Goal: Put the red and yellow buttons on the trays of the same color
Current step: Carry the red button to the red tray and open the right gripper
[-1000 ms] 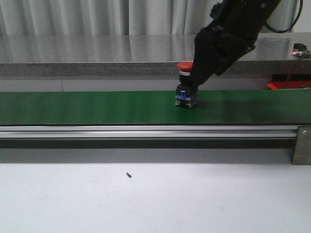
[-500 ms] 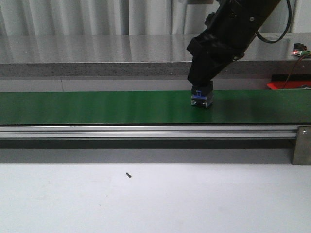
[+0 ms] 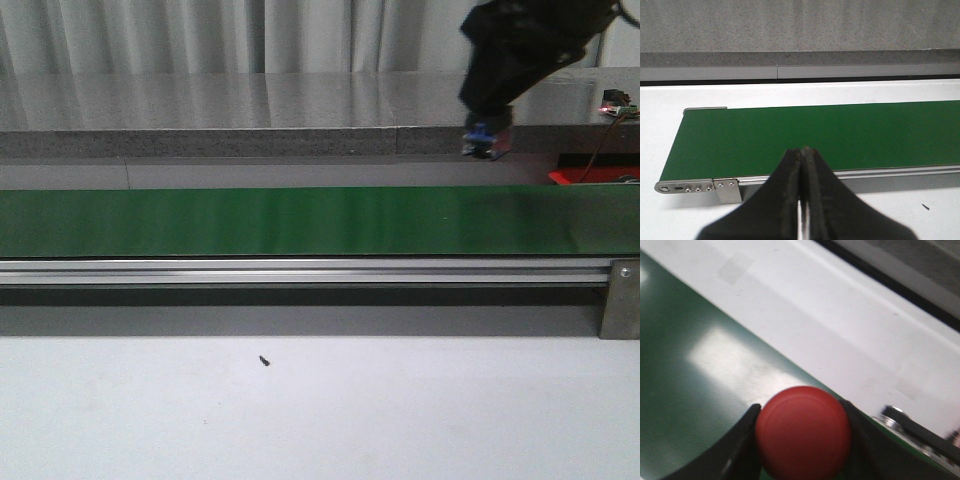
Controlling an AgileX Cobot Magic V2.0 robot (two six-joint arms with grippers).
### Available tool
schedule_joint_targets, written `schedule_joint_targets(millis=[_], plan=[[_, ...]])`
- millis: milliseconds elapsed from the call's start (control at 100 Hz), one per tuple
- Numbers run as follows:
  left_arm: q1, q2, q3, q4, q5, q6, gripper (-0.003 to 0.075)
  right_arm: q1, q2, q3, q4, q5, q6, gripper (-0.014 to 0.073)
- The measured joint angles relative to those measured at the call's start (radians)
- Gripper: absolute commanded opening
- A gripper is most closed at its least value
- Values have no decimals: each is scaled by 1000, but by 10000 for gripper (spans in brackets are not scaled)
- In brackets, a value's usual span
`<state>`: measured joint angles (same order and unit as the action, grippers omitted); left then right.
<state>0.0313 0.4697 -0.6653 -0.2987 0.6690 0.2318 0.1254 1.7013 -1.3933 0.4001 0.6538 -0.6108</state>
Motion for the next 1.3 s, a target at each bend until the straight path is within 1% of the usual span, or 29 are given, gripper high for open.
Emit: schedule_joint_targets(millis=[240, 420, 510, 610, 750, 1300], plan=[[0, 0, 0, 0, 0, 0, -20, -247, -30, 0, 11, 47, 18, 90], [0, 0, 0, 0, 0, 0, -20, -419, -30, 2, 21, 56, 21, 90], [0, 0, 0, 0, 0, 0, -20, -494, -30, 2, 32, 56, 21, 90], [0, 0, 0, 0, 0, 0, -20, -555, -14, 2, 62, 37, 21, 90], [0, 0, 0, 0, 0, 0, -20, -586, 36, 12, 95, -4, 22, 90], [0, 0, 0, 0, 0, 0, -20, -586, 241, 18, 112, -58, 24, 90]])
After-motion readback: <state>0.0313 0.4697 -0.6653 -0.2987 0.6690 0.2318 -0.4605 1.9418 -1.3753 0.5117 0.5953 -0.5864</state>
